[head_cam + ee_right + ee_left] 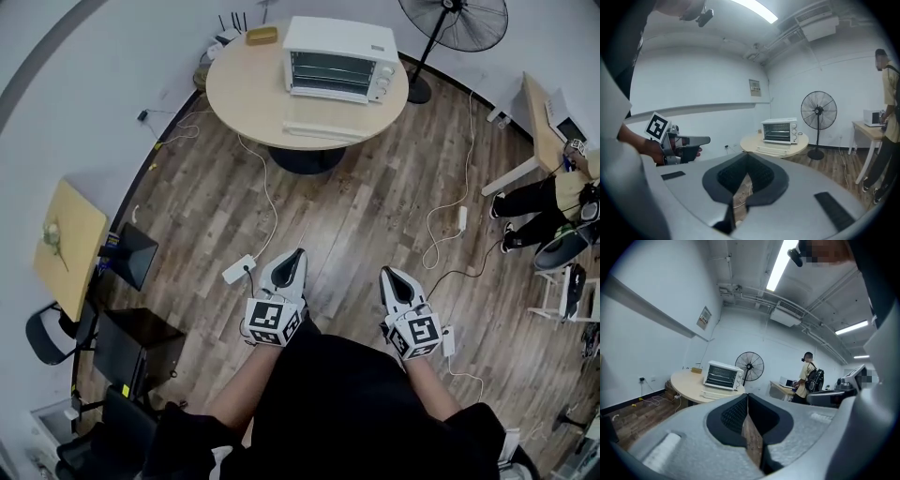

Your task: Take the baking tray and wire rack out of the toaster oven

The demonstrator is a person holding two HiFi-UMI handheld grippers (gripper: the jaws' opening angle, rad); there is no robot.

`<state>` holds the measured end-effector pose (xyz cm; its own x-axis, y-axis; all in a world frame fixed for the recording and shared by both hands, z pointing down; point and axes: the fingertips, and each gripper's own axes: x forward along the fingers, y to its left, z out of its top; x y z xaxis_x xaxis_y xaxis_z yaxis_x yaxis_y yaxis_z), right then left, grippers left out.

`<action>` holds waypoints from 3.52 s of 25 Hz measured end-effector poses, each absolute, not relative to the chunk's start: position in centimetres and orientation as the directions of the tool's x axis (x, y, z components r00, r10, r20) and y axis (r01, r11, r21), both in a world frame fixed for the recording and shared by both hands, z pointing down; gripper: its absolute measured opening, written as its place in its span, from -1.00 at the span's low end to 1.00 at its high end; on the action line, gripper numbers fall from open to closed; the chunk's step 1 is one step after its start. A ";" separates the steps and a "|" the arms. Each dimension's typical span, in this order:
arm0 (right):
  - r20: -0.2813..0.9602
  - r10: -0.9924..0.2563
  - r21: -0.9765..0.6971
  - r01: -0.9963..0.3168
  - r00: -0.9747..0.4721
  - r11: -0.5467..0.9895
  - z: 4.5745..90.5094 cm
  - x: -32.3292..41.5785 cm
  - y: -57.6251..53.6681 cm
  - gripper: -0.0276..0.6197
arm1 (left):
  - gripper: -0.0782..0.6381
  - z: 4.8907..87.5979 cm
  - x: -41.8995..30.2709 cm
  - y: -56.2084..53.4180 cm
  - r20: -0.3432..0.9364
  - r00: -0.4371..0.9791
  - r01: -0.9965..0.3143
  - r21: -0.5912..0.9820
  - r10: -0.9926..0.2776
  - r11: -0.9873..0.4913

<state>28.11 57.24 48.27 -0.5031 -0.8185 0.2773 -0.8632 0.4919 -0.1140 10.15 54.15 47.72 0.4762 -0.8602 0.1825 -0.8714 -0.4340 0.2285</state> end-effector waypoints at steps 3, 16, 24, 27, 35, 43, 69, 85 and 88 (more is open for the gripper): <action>0.290 -0.828 -0.099 -0.876 -0.480 0.473 47.6 27.6 53.2 -0.91 | -0.73 47.4 8.3 50.7 0.189 0.481 -0.867 0.252 -0.856 -0.431; 0.316 -0.825 -0.269 -0.878 -0.469 0.397 48.1 18.7 39.4 -0.91 | -0.73 47.8 0.5 36.6 0.185 0.551 -0.816 0.324 -0.814 -0.478; 0.339 -0.819 -0.182 -0.886 -0.463 0.426 48.1 17.5 36.3 -0.91 | -0.73 48.0 -0.3 32.5 0.166 0.555 -0.808 0.339 -0.815 -0.482; 0.348 -0.807 -0.203 -0.879 -0.477 0.432 49.0 16.9 34.6 -0.91 | -0.73 48.4 -0.7 31.3 0.184 0.529 -0.820 0.364 -0.829 -0.442; 0.298 -0.809 -0.338 -0.849 -0.506 0.406 51.3 18.1 26.5 -0.91 | -0.73 49.3 0.1 25.9 0.237 0.486 -0.839 0.396 -0.841 -0.373; 0.313 -0.824 -0.309 -0.871 -0.472 0.381 50.8 23.9 16.5 -0.91 | -0.73 49.4 5.9 17.4 0.252 0.533 -0.818 0.397 -0.808 -0.416; 0.328 -0.730 -0.313 -0.798 -0.600 0.515 54.5 29.7 -0.1 -0.91 | -0.73 55.3 11.3 -0.6 0.352 0.383 -0.856 0.483 -0.854 -0.185; 0.303 -0.789 -0.603 -0.748 -0.535 0.276 60.5 27.2 -8.2 -0.91 | -0.72 61.9 10.3 -11.0 0.338 0.497 -0.770 0.597 -0.799 -0.226; 0.280 -0.795 -0.688 -0.690 -0.538 0.225 62.0 26.4 -10.2 -0.91 | -0.72 63.1 9.9 -12.9 0.326 0.488 -0.749 0.632 -0.810 -0.197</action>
<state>26.44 -10.16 61.99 -0.5384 -0.7947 0.2803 -0.6902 0.2250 -0.6877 9.92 -12.89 63.12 0.4876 -0.8099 0.3260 -0.7493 -0.1966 0.6323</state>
